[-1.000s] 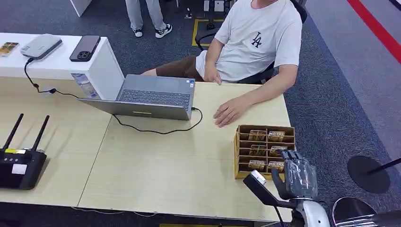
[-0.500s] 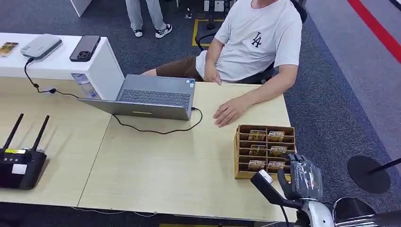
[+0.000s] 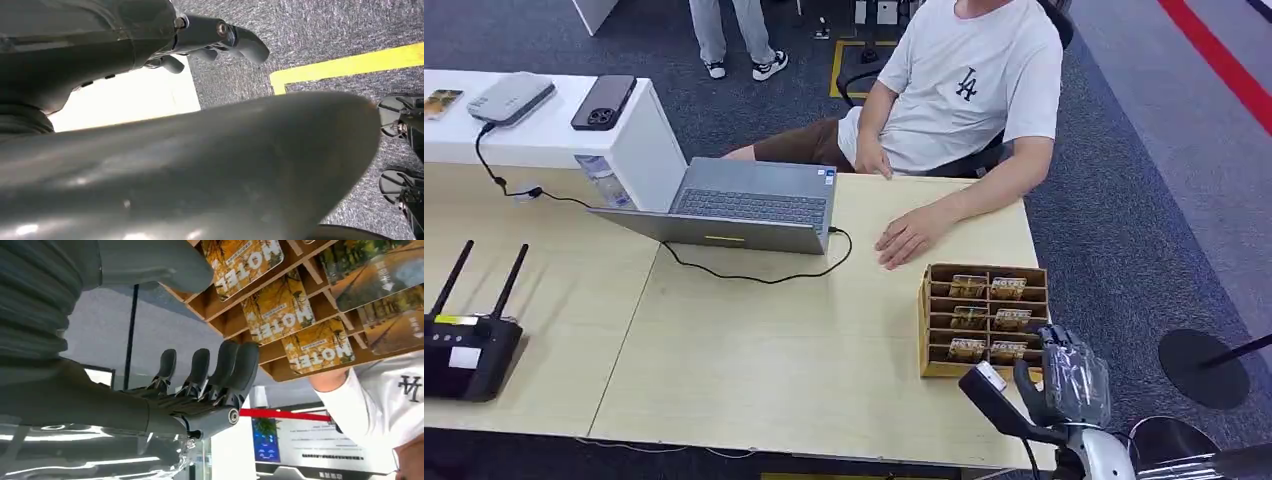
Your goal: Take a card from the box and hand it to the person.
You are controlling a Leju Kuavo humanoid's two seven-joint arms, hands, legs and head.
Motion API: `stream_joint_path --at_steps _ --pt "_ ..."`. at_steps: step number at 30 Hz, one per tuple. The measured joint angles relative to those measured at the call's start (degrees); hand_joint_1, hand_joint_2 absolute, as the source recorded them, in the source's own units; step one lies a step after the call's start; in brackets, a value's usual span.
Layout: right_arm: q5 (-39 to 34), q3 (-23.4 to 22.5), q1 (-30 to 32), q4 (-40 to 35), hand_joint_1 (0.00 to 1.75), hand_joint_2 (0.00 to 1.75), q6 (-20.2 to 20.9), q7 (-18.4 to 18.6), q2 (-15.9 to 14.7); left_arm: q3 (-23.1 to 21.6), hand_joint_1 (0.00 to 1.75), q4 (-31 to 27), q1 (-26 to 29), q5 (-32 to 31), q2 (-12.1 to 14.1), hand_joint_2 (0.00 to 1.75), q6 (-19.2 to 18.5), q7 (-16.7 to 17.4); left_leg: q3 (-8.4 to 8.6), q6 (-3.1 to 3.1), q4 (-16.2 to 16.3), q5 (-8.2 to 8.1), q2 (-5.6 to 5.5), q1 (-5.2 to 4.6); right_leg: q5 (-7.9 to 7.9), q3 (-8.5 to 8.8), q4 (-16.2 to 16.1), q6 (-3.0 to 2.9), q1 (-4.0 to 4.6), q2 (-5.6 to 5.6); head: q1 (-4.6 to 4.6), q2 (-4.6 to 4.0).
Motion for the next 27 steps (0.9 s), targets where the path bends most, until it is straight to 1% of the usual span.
stream_joint_path --at_steps 4,6,8,17,27 --pt "-0.4 0.1 -0.1 0.5 0.82 1.75 0.0 -0.7 0.0 0.0 0.00 0.0 0.0 0.0 0.0 0.00 0.0 0.0 -0.01 0.00 0.0 0.00 0.00 0.00 0.00 0.00 0.0 0.00 0.00 0.00 0.00 0.00" --pt "-0.5 0.1 -0.3 0.9 0.77 1.75 0.0 -0.7 0.0 0.0 0.00 0.0 0.0 0.0 0.0 0.00 0.0 0.0 -0.01 0.00 0.0 0.00 0.00 0.00 0.00 0.00 0.0 0.00 0.00 0.00 0.00 0.00" --pt "-0.6 0.4 -0.5 1.2 0.80 1.75 0.0 -0.8 0.0 0.0 0.00 0.0 0.0 0.0 0.0 0.00 0.0 0.0 -0.01 0.00 0.0 0.00 0.00 0.00 0.00 0.00 0.0 0.00 0.00 0.00 0.00 0.00" --pt "-0.7 2.0 -1.9 3.2 0.79 1.75 0.0 -0.8 -0.3 0.0 0.00 0.0 0.0 0.0 0.0 0.00 0.0 0.1 -0.01 0.00 0.0 0.00 0.00 0.00 0.00 0.00 0.0 0.00 0.00 0.00 0.00 0.00" --pt "-0.7 2.5 -2.3 4.7 0.80 1.75 0.0 -0.8 -0.5 0.0 0.00 0.0 0.0 0.0 0.0 0.00 0.0 0.1 -0.02 0.00 0.0 0.00 -0.01 0.00 0.00 0.00 0.0 0.00 0.00 0.00 0.00 0.00"
